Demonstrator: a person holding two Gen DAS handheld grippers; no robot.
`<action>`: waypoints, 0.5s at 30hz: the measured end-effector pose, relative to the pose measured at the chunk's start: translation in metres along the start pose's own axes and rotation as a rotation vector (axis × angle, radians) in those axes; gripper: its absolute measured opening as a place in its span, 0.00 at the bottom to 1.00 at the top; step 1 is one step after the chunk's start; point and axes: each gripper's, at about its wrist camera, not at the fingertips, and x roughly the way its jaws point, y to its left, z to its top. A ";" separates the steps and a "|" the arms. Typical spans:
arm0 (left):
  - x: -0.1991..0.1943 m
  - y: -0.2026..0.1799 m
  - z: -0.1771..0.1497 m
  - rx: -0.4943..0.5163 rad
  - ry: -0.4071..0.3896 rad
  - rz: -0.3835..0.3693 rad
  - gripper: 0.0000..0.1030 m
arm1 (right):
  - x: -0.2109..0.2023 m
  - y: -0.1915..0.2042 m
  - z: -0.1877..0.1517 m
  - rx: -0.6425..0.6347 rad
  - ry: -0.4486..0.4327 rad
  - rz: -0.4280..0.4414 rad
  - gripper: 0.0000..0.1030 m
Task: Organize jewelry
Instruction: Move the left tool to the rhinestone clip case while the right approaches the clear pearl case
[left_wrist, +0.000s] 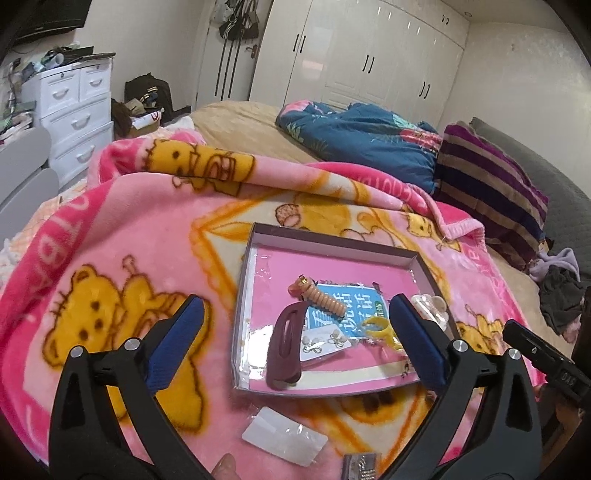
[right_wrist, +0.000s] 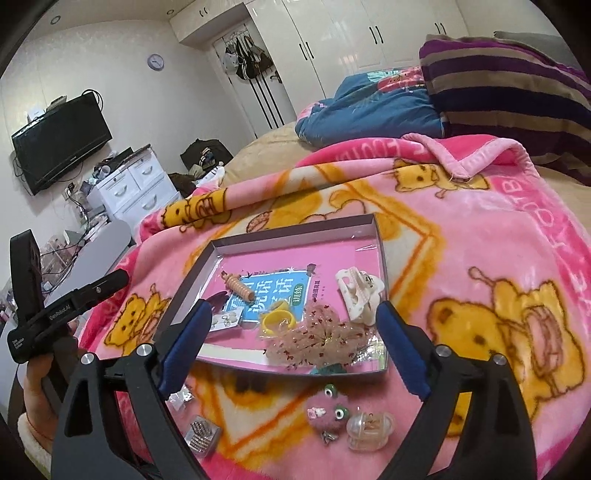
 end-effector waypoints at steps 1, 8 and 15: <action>-0.004 -0.001 0.000 0.001 -0.006 0.002 0.91 | -0.002 0.001 -0.001 -0.002 -0.002 -0.001 0.87; -0.025 -0.009 -0.002 0.018 -0.036 0.002 0.91 | -0.019 0.005 -0.001 -0.016 -0.021 0.015 0.87; -0.043 -0.021 -0.008 0.042 -0.067 -0.011 0.91 | -0.033 0.005 -0.005 -0.029 -0.032 0.013 0.88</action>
